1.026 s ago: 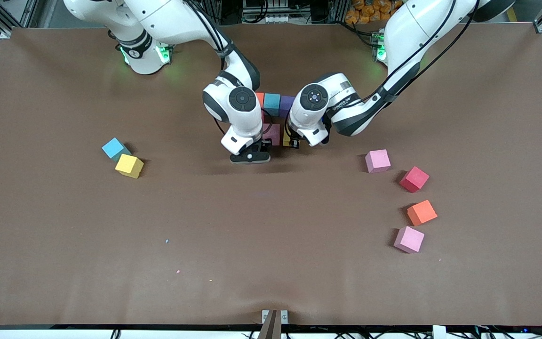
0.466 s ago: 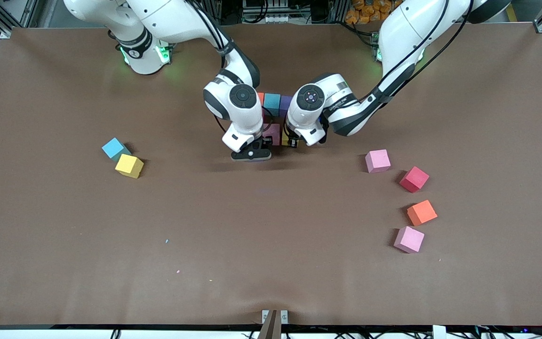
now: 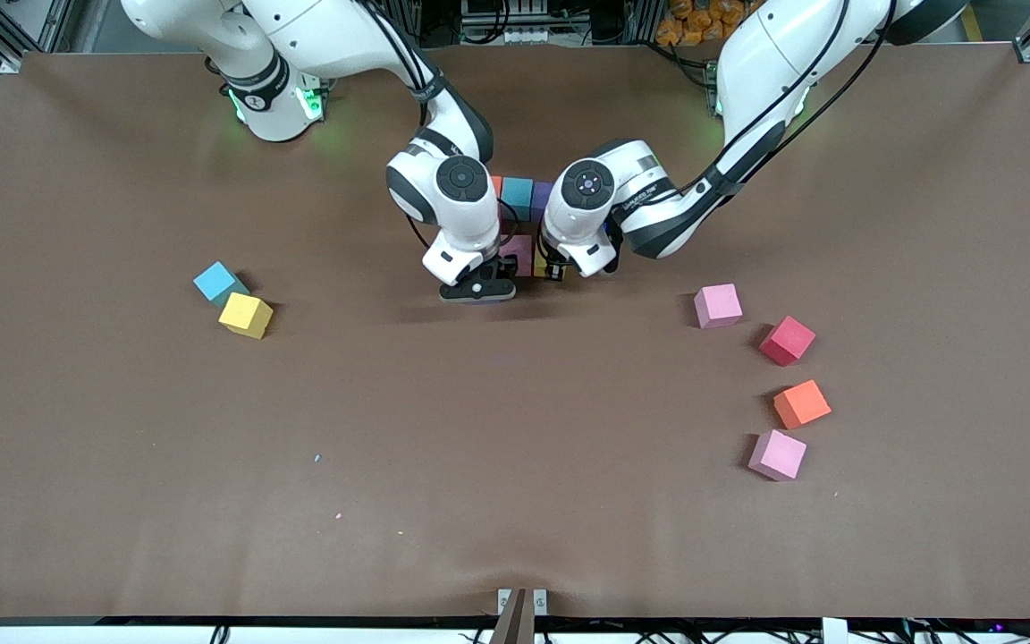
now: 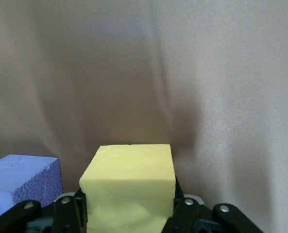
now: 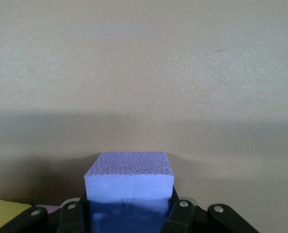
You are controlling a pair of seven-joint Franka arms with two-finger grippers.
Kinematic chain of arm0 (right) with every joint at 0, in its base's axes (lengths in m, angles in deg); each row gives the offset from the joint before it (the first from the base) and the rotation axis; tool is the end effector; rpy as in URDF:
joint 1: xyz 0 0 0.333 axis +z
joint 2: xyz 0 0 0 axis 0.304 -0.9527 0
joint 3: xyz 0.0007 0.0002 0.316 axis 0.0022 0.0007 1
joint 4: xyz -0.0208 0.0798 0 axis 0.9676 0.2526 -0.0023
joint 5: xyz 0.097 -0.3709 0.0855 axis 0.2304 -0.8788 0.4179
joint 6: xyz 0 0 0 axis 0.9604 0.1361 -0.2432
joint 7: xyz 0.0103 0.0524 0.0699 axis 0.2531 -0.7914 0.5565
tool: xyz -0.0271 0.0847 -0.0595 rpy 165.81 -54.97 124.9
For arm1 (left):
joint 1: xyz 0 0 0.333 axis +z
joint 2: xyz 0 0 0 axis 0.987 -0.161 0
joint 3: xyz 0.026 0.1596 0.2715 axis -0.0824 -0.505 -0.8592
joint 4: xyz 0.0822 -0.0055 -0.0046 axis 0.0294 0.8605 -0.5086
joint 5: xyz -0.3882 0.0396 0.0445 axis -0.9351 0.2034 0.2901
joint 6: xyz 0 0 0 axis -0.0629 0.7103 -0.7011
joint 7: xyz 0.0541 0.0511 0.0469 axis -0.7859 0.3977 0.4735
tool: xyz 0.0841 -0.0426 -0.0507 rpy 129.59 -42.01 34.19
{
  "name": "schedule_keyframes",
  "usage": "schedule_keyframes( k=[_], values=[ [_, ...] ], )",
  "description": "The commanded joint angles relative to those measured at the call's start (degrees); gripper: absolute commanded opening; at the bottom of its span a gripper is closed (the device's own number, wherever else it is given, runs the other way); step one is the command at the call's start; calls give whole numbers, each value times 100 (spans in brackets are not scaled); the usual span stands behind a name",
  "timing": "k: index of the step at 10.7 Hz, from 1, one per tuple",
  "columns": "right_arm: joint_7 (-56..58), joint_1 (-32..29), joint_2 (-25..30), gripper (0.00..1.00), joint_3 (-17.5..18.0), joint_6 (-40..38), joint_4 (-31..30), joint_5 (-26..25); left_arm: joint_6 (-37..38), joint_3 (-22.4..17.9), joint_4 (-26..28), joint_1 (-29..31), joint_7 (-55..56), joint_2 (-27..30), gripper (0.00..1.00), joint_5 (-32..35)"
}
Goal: Arrange 11 blocks into digit 3
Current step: 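Set purple with the right gripper while the left gripper sets yellow beside it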
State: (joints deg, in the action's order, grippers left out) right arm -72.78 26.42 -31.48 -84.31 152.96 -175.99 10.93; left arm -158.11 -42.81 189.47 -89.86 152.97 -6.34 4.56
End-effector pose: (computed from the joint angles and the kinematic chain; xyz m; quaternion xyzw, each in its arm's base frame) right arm 0.4296 0.4557 0.2007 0.9993 0.0339 0.0158 0.0001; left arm 0.3888 -0.4534 0.1964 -0.7581 -0.6446 0.0975 0.0160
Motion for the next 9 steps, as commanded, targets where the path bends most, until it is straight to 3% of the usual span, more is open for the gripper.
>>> schedule_keyframes(
  k=[1, 2, 3, 5, 9],
  values=[
    [-128, 44, 172, 7, 1, 32, -260, -56, -82, -57, -64, -89, 161, -85, 0, 180],
    [-128, 35, 164, 53, -8, 15, -260, -56, -82, -57, -64, -81, 161, -85, 0, 180],
    [-136, 35, 172, 100, -8, -11, -251, -56, -82, -57, -64, -81, 161, -85, 13, 189],
    [-136, 35, 233, 100, -8, -47, -216, -56, -74, -57, -55, -124, 160, -111, 100, 495],
    [-128, -35, 549, 100, -16, -73, -207, -56, -73, -57, -90, -125, 178, -76, 100, 462]
  ],
)
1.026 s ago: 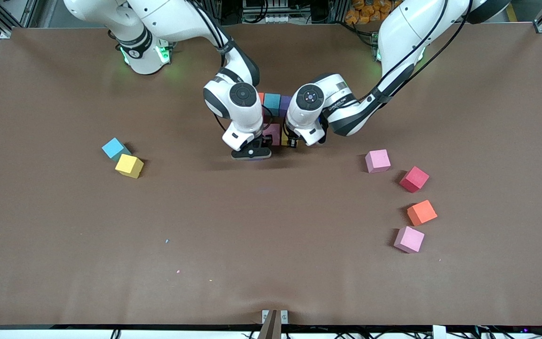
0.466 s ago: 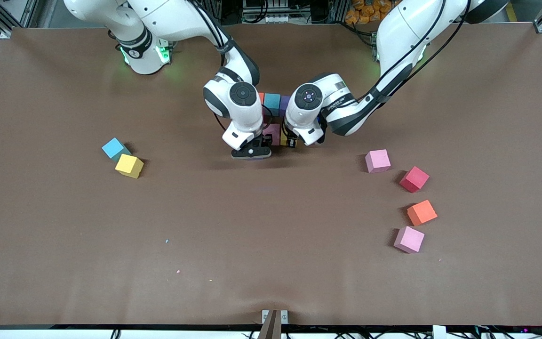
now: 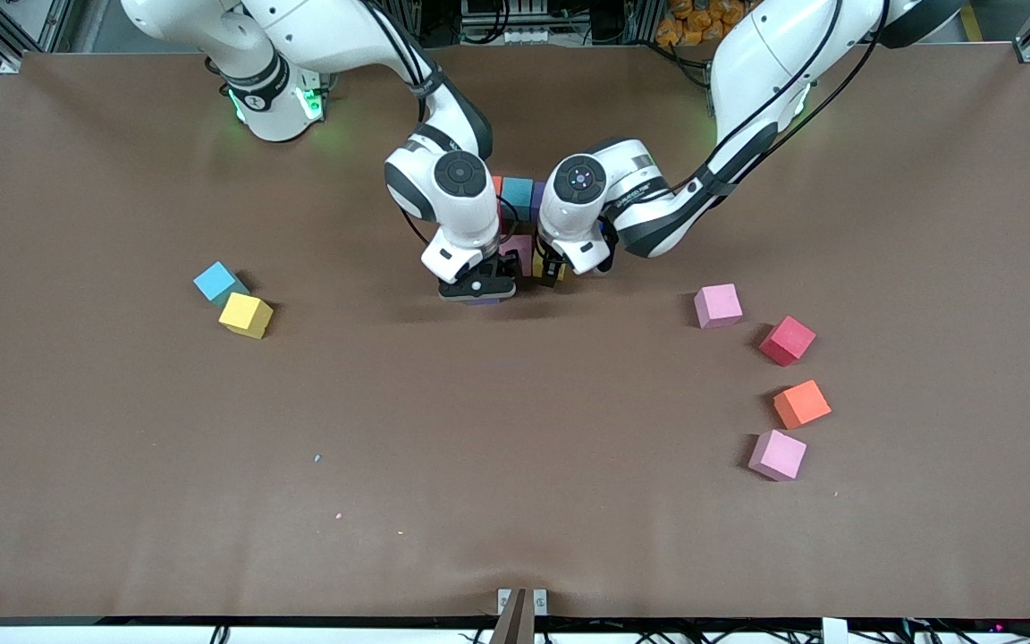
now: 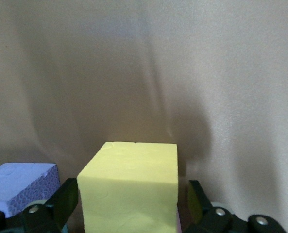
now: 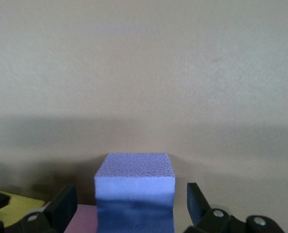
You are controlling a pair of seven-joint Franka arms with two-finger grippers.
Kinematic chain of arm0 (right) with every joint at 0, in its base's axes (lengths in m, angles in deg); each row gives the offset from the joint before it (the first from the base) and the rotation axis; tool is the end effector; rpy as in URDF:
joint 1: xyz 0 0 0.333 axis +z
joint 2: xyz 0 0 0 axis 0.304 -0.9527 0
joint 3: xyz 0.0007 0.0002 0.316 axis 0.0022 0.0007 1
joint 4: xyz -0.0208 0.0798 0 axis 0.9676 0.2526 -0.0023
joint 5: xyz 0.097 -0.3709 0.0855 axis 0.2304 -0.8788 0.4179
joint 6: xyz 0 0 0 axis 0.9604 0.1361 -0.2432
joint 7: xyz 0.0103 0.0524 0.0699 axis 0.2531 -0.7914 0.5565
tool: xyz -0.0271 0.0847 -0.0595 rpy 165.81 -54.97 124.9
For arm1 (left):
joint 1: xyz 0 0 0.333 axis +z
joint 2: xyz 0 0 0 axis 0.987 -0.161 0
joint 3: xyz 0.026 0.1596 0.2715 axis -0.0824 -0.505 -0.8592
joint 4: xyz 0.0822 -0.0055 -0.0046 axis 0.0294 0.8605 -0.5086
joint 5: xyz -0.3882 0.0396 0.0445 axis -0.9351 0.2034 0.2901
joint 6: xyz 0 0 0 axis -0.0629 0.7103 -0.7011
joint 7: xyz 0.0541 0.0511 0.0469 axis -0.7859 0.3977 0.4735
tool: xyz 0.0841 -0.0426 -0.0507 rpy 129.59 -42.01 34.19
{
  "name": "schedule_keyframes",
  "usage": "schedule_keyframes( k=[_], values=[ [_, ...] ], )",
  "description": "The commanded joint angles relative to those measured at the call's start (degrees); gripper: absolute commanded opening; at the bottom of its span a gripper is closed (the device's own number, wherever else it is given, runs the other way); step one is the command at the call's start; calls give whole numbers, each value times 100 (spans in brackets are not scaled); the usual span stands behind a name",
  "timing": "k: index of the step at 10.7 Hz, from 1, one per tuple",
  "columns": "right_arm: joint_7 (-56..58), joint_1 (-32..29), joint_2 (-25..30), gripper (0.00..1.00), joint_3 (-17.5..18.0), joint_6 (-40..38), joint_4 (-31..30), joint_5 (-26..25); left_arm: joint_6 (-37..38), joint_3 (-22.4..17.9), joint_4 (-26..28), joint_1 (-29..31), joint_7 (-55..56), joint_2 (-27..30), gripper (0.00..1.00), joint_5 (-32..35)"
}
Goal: Arrange 11 blocks into digit 3
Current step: 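Set purple with the right gripper while the left gripper sets yellow beside it, then open and withdraw both grippers from the placed purple and yellow blocks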
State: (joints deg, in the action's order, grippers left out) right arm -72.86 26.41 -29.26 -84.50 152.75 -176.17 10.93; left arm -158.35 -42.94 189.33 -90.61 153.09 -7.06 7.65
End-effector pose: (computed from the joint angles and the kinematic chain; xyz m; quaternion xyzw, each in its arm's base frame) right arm 0.4335 0.4564 0.2234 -0.9991 -0.0315 -0.0283 0.0099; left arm 0.3831 -0.4581 0.1913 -0.7745 -0.6267 0.0849 0.0134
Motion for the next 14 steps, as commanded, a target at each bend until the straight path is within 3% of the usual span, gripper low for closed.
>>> schedule_keyframes(
  k=[1, 4, 8, 12, 14],
  values=[
    [-120, -78, 407, 100, -5, -131, -181, -56, -33, -35, -103, -15, 166, 30, 100, 169],
    [-120, -428, 653, 100, 3, -359, -172, -56, 64, -17, -112, 47, 149, 284, 100, 178],
    [-120, -1446, 803, 100, -14, -773, -172, -56, 511, 70, -217, 108, 131, 628, 100, 99],
    [63, -2458, 838, 100, -23, -756, -479, -143, 1108, 97, -726, 117, -44, 637, 100, -77],
    [868, -3072, 838, 100, -14, -774, -497, -170, 1407, 106, -954, 335, -586, 646, 100, -77]
  ],
)
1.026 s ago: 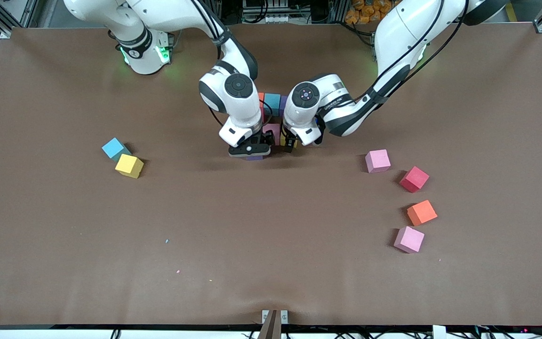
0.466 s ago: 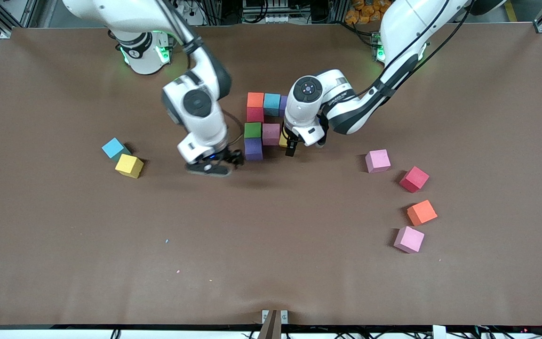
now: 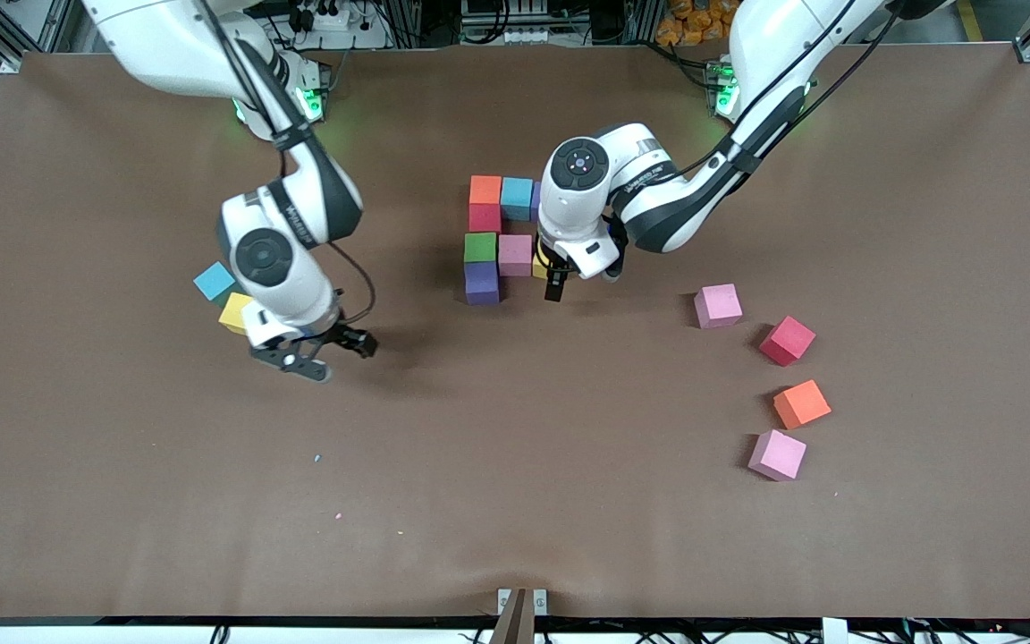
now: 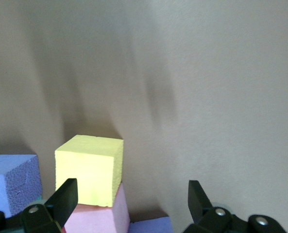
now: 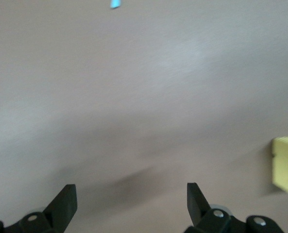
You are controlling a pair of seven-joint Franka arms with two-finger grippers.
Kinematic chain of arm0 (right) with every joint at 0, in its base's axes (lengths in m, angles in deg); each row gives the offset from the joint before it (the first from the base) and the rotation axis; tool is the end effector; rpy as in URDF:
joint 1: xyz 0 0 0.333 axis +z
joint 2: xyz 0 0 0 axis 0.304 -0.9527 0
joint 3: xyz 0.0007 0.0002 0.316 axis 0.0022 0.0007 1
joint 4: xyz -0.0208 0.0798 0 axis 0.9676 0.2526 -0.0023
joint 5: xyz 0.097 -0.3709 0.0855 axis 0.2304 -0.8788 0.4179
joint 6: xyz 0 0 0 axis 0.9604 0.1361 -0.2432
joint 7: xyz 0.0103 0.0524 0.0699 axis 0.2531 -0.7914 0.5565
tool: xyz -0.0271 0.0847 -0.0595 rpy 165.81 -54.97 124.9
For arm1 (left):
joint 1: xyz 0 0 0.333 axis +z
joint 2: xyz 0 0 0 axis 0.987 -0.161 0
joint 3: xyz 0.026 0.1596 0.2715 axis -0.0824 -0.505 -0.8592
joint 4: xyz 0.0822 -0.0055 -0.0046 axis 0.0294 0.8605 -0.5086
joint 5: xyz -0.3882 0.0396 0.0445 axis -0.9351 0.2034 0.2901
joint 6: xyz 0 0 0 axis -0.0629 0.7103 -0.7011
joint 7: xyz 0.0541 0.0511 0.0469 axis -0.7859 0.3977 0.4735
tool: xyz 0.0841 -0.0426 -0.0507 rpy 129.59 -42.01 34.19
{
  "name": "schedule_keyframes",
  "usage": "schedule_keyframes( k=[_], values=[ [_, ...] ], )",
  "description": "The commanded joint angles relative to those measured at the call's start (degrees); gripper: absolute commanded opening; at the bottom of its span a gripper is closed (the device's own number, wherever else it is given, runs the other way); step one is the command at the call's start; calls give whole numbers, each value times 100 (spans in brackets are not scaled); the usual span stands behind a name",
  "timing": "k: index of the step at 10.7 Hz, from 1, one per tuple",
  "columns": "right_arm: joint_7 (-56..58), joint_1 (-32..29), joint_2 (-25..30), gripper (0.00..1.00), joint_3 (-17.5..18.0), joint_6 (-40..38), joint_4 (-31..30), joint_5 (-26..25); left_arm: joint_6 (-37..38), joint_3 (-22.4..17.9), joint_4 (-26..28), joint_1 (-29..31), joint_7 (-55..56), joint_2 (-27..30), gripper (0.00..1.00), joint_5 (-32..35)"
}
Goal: Arrange 11 blocks into digit 3
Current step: 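Open and withdraw both grippers from the placed purple and yellow blocks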
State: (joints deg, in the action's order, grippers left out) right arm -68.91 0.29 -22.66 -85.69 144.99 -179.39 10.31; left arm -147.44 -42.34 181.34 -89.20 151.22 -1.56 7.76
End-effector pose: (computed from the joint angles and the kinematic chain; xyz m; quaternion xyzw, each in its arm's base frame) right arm 0.5733 0.1983 0.2595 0.9854 -0.1678 0.0033 0.0287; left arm 0.4378 -0.4561 0.2737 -0.7731 -0.6336 0.0301 0.0018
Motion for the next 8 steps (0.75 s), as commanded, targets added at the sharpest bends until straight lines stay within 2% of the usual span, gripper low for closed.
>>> schedule_keyframes(
  k=[1, 3, 5, 8],
  values=[
    [913, -741, 179, 100, 113, -6, -211, -108, 466, 38, -243, 326, -855, 105, 100, -88],
    [1722, -1243, 248, 100, 122, 2, -412, -99, 634, 29, -324, 686, -2004, 201, 100, -44],
    [2523, -1683, 485, 100, 131, 46, -876, -64, 862, 29, -315, 1142, -3367, 228, 100, -18],
    [2579, -1737, 802, 100, 139, 160, -1441, 120, 1879, 20, -306, 1522, -5284, 245, 100, 9]
  ],
)
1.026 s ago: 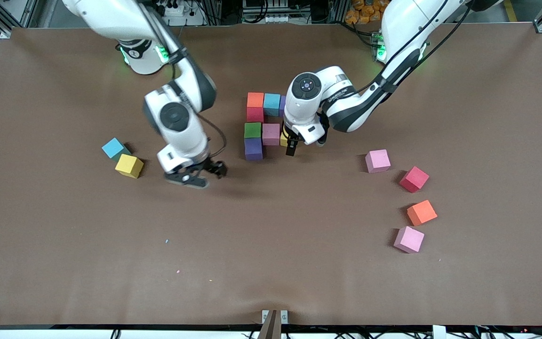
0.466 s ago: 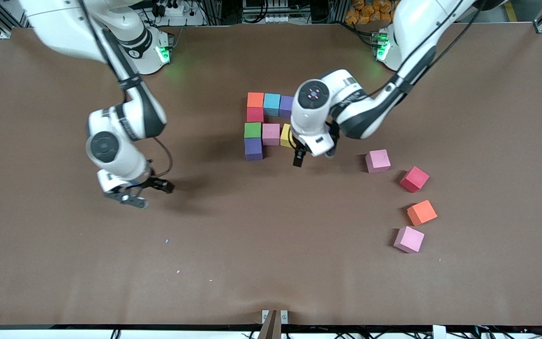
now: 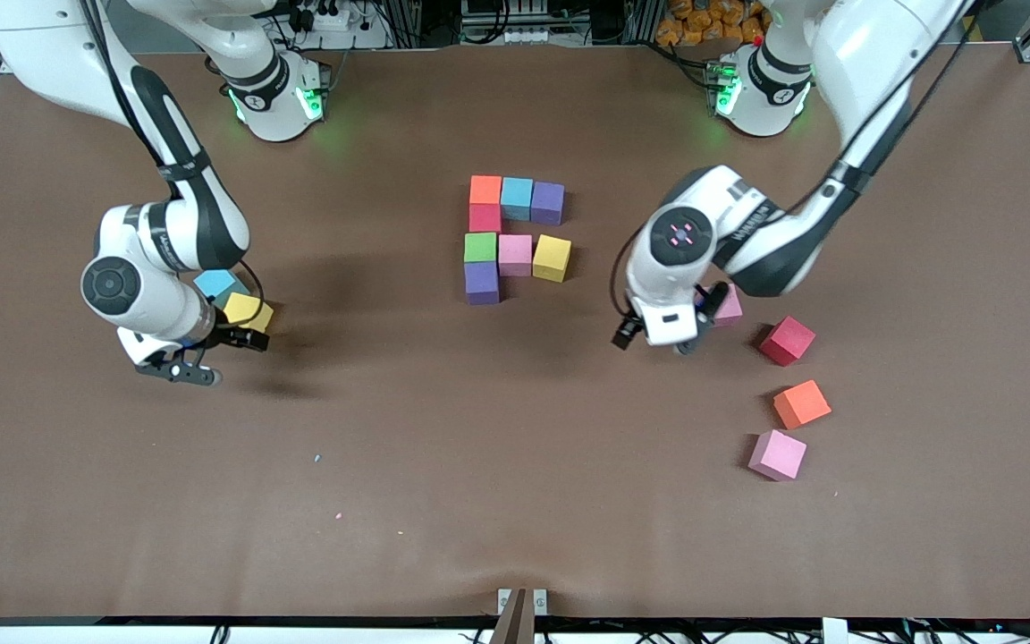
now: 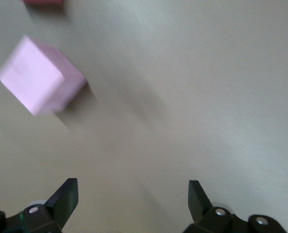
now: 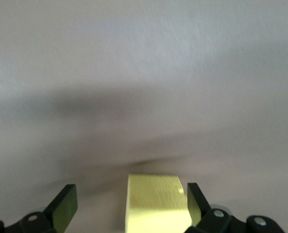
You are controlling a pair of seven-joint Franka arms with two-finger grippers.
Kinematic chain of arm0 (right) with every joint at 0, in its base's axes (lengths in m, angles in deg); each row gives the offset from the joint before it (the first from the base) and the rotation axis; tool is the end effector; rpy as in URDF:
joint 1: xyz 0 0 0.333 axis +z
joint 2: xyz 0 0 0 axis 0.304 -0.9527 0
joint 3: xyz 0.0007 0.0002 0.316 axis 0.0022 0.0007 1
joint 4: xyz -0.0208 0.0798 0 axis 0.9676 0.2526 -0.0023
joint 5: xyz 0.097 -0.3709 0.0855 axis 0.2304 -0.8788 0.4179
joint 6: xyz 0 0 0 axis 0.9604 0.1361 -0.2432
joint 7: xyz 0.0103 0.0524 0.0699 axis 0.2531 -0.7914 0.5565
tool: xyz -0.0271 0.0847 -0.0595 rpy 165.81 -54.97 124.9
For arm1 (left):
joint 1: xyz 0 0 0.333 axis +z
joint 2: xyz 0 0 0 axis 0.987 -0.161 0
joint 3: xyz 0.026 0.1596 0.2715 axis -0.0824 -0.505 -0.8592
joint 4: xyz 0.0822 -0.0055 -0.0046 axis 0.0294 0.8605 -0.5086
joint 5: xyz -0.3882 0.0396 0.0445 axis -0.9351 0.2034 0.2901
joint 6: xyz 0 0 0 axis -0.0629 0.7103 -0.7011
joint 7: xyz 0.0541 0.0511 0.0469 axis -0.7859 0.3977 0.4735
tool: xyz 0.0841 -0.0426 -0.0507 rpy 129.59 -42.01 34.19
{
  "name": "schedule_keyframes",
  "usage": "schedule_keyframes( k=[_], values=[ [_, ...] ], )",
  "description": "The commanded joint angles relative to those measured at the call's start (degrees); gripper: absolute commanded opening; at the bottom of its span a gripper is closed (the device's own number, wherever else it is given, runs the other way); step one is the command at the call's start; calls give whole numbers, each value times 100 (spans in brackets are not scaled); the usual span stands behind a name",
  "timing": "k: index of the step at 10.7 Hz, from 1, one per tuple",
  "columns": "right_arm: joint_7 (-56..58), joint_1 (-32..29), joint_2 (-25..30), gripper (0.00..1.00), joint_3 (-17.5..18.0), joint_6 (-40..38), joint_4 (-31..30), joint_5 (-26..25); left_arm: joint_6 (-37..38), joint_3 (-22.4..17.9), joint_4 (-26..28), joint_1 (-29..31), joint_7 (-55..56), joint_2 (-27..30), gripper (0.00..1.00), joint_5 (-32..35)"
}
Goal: Arrange 11 blocks into digit 3
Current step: 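Grasp the second yellow with the right gripper while the left gripper grasps pink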
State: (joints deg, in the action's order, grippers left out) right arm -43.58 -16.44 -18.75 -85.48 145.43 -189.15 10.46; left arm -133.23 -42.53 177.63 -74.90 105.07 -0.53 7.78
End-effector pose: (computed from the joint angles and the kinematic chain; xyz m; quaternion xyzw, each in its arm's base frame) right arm 0.5528 0.0252 0.2332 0.9939 -0.0905 -0.0541 0.0334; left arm 0.5399 -0.3146 0.2881 -0.9103 -0.4046 0.0448 0.0751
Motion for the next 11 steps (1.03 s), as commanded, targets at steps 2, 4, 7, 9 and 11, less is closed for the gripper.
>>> schedule_keyframes(
  k=[2, 4, 7, 9, 11],
  values=[
    [55, -55, 412, 100, 109, 615, -798, 123, 541, 56, 327, 452, -1583, 370, 100, 25],
    [334, -116, 464, 100, 101, 627, -817, 123, 533, 56, 679, 812, -2741, 607, 100, 86],
    [512, -283, 439, 100, 100, 618, -826, 123, 428, 56, 891, 1235, -4597, 582, 100, 95],
    [521, -319, 368, 100, 109, 679, -869, 123, -79, 56, 1267, 1437, -4813, 564, 100, 104],
    [512, -371, 324, 100, 118, 723, -957, 185, -486, 56, 1515, 1438, -4822, 538, 100, 112]
  ],
)
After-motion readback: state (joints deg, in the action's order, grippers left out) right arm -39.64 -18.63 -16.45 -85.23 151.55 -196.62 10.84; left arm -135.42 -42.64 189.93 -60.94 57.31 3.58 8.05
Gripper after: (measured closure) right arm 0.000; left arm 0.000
